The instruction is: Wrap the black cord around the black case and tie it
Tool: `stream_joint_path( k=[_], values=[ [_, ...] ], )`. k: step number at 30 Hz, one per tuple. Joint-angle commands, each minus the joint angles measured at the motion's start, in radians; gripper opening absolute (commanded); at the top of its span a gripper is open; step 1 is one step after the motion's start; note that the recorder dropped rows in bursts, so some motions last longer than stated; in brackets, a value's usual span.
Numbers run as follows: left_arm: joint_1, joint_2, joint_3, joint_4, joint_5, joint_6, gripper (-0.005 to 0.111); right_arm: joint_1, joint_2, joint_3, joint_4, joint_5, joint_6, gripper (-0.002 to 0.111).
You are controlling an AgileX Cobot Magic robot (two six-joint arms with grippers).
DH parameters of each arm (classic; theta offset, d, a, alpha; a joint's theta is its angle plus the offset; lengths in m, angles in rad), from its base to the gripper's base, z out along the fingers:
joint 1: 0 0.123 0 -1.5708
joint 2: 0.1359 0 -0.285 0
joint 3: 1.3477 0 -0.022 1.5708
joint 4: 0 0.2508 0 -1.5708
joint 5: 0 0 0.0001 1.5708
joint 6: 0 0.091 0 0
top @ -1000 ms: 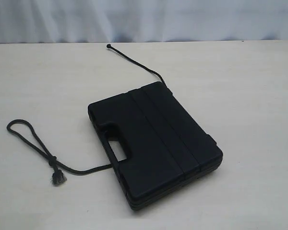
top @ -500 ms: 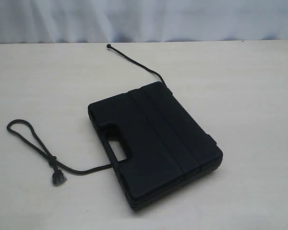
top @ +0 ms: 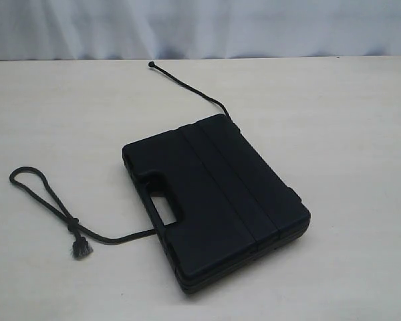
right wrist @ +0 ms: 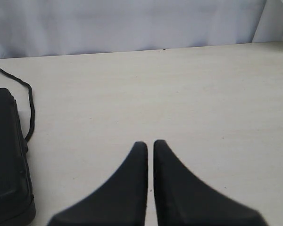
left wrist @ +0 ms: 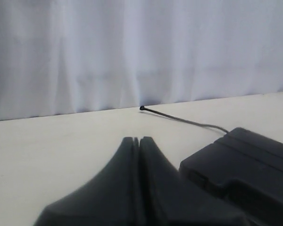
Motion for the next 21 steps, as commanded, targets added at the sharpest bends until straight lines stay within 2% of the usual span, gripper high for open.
stream_joint_path(
  k=[1, 4, 11, 13, 17, 21],
  values=[
    [-0.007, -0.002, 0.003, -0.152, -0.101, -0.006, 0.000, -0.007, -0.003, 0.002, 0.004, -0.004, 0.000, 0.004],
    [-0.007, -0.002, 0.003, -0.215, -0.163, 0.000, 0.000, -0.007, -0.003, 0.002, 0.004, -0.006, 0.000, 0.004],
    [-0.007, -0.002, 0.003, -0.217, -0.272, -0.010, 0.000, -0.007, -0.003, 0.002, 0.004, -0.008, 0.002, 0.004],
    [-0.007, -0.002, 0.003, -0.217, -0.327, -0.060, 0.000, -0.007, -0.003, 0.002, 0.004, -0.008, 0.002, 0.004],
    [-0.007, -0.002, 0.003, -0.182, -0.602, -0.176, 0.000, -0.007, -0.003, 0.002, 0.004, -0.008, 0.002, 0.004],
    [-0.007, 0.020, -0.021, -0.116, -0.732, -0.245, 0.000, -0.007, -0.003, 0.002, 0.004, -0.027, 0.002, 0.004]
  ],
)
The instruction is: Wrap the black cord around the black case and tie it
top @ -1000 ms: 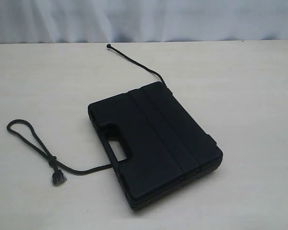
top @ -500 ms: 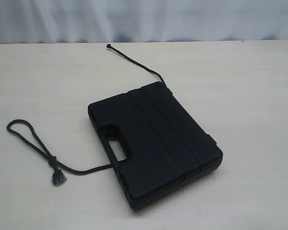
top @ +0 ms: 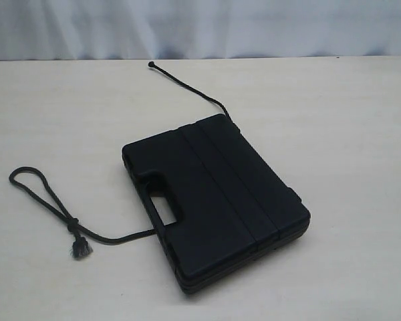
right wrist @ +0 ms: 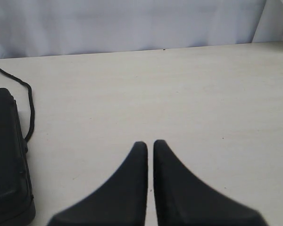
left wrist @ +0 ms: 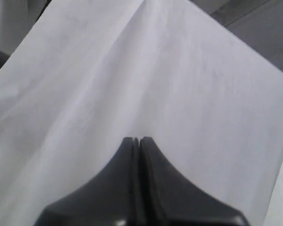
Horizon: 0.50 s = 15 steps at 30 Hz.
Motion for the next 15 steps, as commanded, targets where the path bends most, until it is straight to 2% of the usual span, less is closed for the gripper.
stream_joint_path(
  k=[1, 7, 15],
  values=[
    [-0.007, 0.048, -0.038, 0.040, -0.125, -0.043, 0.000, -0.007, -0.003, 0.002, 0.007, -0.035, 0.002, 0.004],
    [-0.007, 0.271, -0.166, 0.118, -0.139, -0.056, 0.000, -0.007, -0.003, 0.002, 0.027, -0.037, 0.002, 0.004],
    [-0.007, 0.579, -0.311, 0.390, -0.139, -0.216, 0.000, -0.007, -0.003, 0.002, 0.027, -0.037, 0.002, 0.004]
  ],
)
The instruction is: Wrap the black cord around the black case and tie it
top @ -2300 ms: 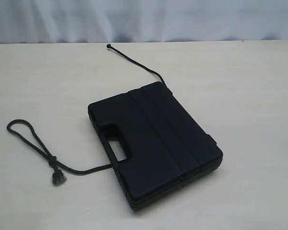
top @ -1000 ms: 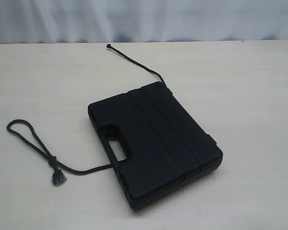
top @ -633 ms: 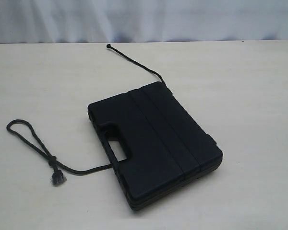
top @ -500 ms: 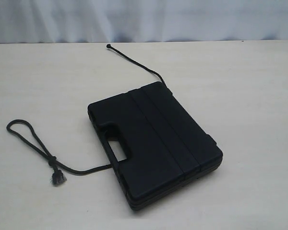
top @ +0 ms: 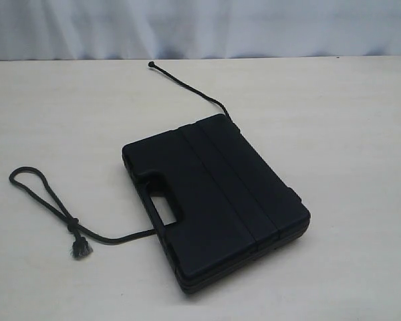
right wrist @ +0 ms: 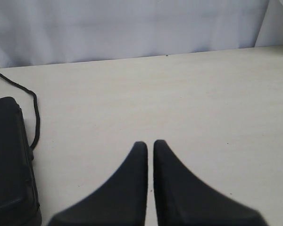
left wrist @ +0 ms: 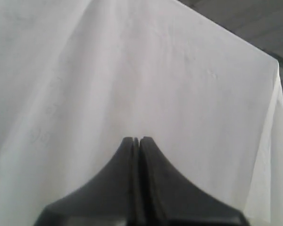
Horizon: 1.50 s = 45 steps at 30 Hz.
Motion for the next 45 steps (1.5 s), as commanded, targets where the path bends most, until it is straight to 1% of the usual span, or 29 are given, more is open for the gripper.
stream_joint_path(
  k=[1, 6, 10, 12, 17, 21, 23, 26, 30, 32, 34, 35, 39, 41, 42, 45],
  values=[
    [-0.007, 0.166, -0.072, 0.131, 0.002, -0.089, 0.000, -0.007, -0.003, 0.002, 0.005, -0.014, 0.002, 0.004],
    [-0.007, 0.315, -0.141, 0.139, 0.027, -0.105, 0.000, -0.007, -0.003, 0.002, 0.005, -0.014, 0.002, 0.004],
    [-0.009, 0.421, -0.208, 0.148, 0.105, -0.105, 0.000, -0.007, -0.003, 0.002, 0.005, -0.014, 0.002, 0.004],
    [-0.011, 0.461, -0.250, 0.178, 0.179, -0.105, 0.000, -0.007, -0.003, 0.002, 0.005, -0.014, 0.002, 0.004],
    [-0.014, 0.562, -0.371, 0.253, 0.437, -0.128, 0.000, -0.007, -0.003, 0.002, 0.005, -0.014, 0.002, 0.004],
    [-0.016, 0.640, -0.432, 0.276, 0.585, -0.128, 0.000, -0.007, -0.003, 0.002, 0.005, -0.014, 0.002, 0.004],
    [-0.036, 0.681, -0.462, 0.308, 0.666, -0.124, 0.000, -0.007, -0.003, 0.002, 0.005, -0.014, 0.002, 0.004],
    [-0.090, 0.746, -0.525, 0.324, 0.799, -0.085, 0.000, -0.007, -0.003, 0.002, 0.005, -0.014, 0.002, 0.004],
    [-0.176, 0.839, -0.638, 0.320, 1.047, 0.007, 0.000, -0.007, -0.003, 0.002, 0.005, -0.014, 0.002, 0.004],
    [-0.207, 0.883, -0.692, 0.311, 1.175, 0.041, 0.000, -0.007, -0.003, 0.002, 0.005, -0.014, 0.002, 0.004],
    [-0.222, 0.919, -0.744, 0.247, 1.282, 0.127, 0.000, -0.007, -0.003, 0.002, 0.005, -0.014, 0.002, 0.004],
    [-0.222, 0.937, -0.771, 0.191, 1.335, 0.201, 0.000, -0.007, -0.003, 0.002, 0.005, -0.014, 0.002, 0.004],
    [-0.222, 0.988, -0.827, -0.079, 1.489, 0.576, 0.000, -0.007, -0.003, 0.002, 0.005, -0.014, 0.002, 0.004],
    [-0.222, 1.002, -0.826, -0.190, 1.530, 0.720, 0.000, -0.007, -0.003, 0.002, 0.005, -0.014, 0.002, 0.004],
    [-0.222, 1.008, -0.826, -0.224, 1.546, 0.745, 0.000, -0.007, -0.003, 0.002, 0.005, -0.014, 0.002, 0.004],
    [-0.222, 1.027, -0.826, -0.323, 1.560, 0.746, 0.000, -0.007, -0.003, 0.002, 0.005, -0.014, 0.002, 0.004]
  ],
)
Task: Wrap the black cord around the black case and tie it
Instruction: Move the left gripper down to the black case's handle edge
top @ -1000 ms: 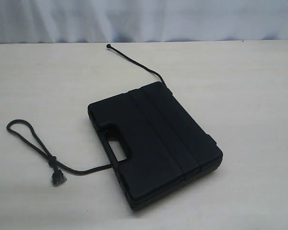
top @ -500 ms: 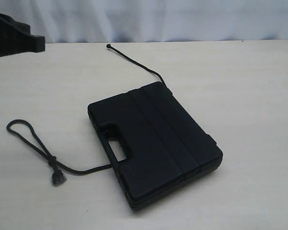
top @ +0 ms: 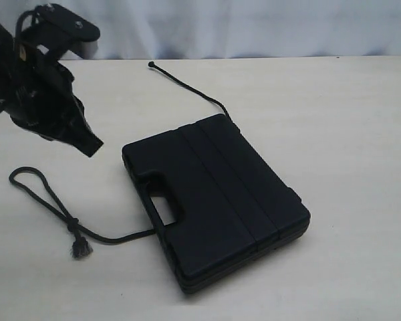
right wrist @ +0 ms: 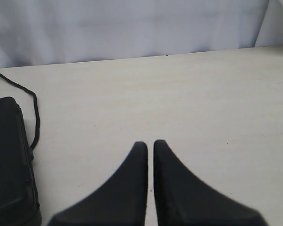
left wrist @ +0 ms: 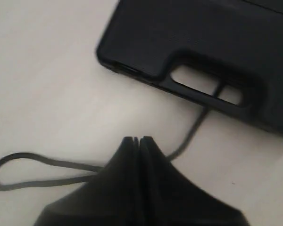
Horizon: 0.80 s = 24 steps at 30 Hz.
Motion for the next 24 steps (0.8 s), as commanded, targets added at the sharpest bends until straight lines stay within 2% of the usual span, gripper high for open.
stream_joint_path(
  k=[1, 4, 11, 14, 19, 21, 24],
  values=[
    [-0.005, 0.026, -0.009, -0.163, 0.027, 0.057, 0.000, -0.007, -0.003, 0.002, 0.005, -0.014, 0.002, 0.004],
    [-0.005, 0.041, -0.009, -0.224, 0.034, 0.035, 0.000, -0.007, -0.003, 0.002, 0.005, -0.014, 0.002, 0.004],
    [-0.005, 0.073, 0.016, -0.235, 0.082, -0.023, 0.002, -0.007, -0.003, 0.002, 0.005, -0.014, 0.002, 0.004],
    [-0.005, 0.092, 0.062, -0.244, 0.085, -0.023, 0.012, -0.007, -0.003, 0.002, 0.005, -0.014, 0.002, 0.004],
    [-0.005, 0.136, 0.106, -0.256, 0.060, -0.023, 0.039, -0.007, -0.003, 0.002, 0.005, -0.014, 0.002, 0.004],
    [-0.005, 0.149, 0.107, -0.295, 0.016, -0.023, 0.043, -0.007, -0.003, 0.002, 0.005, -0.014, 0.002, 0.004],
    [-0.005, 0.154, 0.107, -0.354, -0.070, -0.018, 0.043, -0.007, -0.003, 0.002, 0.005, -0.014, 0.002, 0.004]
  ],
)
